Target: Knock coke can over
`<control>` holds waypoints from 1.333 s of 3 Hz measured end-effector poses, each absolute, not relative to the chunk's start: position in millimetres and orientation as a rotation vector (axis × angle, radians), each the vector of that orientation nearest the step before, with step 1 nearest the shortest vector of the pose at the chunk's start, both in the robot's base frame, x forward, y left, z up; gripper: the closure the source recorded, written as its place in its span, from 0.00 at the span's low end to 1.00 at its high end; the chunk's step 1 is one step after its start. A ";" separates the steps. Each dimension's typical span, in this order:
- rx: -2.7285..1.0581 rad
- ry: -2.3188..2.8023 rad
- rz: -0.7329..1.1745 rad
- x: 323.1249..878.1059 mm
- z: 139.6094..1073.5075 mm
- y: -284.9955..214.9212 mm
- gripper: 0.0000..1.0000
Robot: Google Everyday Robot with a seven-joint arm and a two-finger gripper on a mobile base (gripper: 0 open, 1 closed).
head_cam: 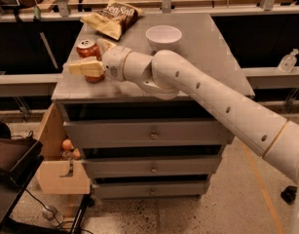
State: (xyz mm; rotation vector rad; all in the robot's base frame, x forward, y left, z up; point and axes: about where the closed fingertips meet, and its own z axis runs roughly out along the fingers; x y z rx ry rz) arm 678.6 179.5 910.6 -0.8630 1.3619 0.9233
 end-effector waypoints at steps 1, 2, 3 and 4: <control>-0.844 1.364 0.926 676.2 899.9 184.9 0.41; -0.847 1.362 0.928 675.2 900.9 187.2 0.64; -0.850 1.360 0.931 674.1 901.4 189.5 0.88; -0.852 1.359 0.934 673.1 901.9 191.6 1.00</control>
Offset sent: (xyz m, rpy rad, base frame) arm -0.0021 0.0047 -0.0093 0.0099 0.0054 -0.0088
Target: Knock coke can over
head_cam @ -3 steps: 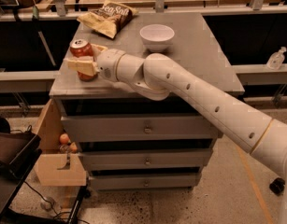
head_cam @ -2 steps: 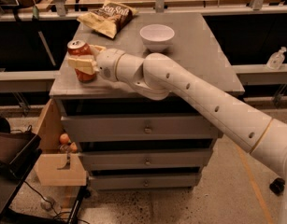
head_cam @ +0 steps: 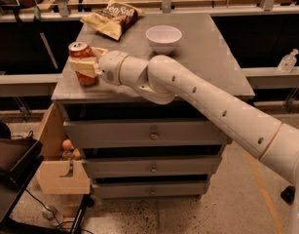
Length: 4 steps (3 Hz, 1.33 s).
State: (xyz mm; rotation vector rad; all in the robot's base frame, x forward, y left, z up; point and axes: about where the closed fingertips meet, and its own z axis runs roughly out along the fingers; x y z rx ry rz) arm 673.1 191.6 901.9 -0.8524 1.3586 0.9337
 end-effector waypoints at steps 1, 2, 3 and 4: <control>-0.898 1.375 0.911 674.7 913.2 192.1 1.00; -1.040 1.388 0.872 657.9 957.3 207.3 1.00; -1.256 1.411 0.785 625.5 997.5 227.0 1.00; -1.438 1.592 0.591 629.0 988.5 202.0 1.00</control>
Offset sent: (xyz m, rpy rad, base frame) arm 0.0090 -0.0510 0.0919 -0.4204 -0.0039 0.0101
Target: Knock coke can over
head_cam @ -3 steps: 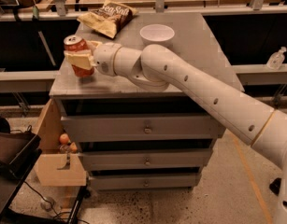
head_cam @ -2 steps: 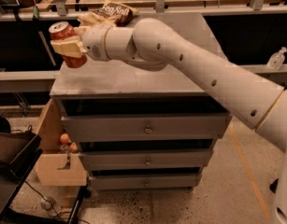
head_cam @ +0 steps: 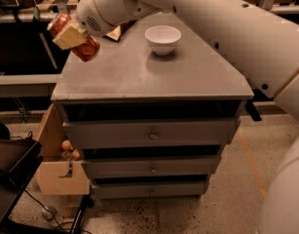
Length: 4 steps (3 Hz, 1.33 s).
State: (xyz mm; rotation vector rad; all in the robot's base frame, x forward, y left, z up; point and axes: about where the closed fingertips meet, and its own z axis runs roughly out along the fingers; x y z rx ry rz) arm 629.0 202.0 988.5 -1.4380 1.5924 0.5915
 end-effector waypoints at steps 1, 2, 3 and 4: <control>-1.513 1.735 0.422 649.9 971.9 170.1 1.00; -1.575 1.820 0.321 672.7 956.4 155.2 1.00; -1.626 1.858 0.261 686.0 941.2 155.0 1.00; -1.708 1.898 0.195 692.8 915.8 158.9 1.00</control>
Offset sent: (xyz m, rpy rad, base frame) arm 0.0730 -0.0659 -0.0454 -0.4461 0.0420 -0.1227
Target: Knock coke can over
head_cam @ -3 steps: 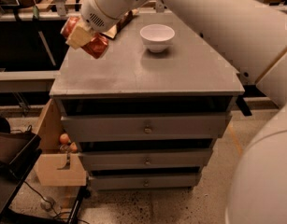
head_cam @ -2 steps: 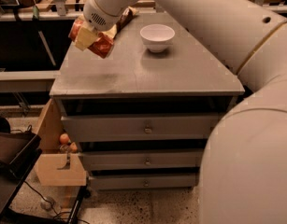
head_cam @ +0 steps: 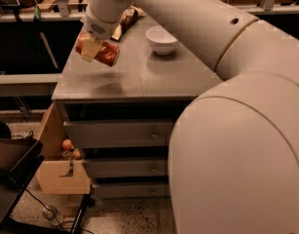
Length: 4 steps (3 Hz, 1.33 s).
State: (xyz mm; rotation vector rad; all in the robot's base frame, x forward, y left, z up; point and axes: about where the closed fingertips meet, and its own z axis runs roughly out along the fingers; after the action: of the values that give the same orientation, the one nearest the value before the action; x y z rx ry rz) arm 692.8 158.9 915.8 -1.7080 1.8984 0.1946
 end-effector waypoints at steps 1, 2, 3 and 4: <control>-1.787 1.931 0.147 694.4 888.8 164.6 1.00; -1.850 1.934 0.143 693.0 865.8 175.1 1.00; -1.854 1.935 0.144 692.7 863.4 176.0 0.84; -1.858 1.937 0.146 692.4 860.9 176.9 0.59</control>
Offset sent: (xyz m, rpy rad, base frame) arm -0.0012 0.0281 -0.0732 -0.1630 0.0653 0.0921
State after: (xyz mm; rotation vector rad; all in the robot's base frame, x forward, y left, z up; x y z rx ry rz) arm 692.4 176.9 860.9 -1.8575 1.9370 0.1459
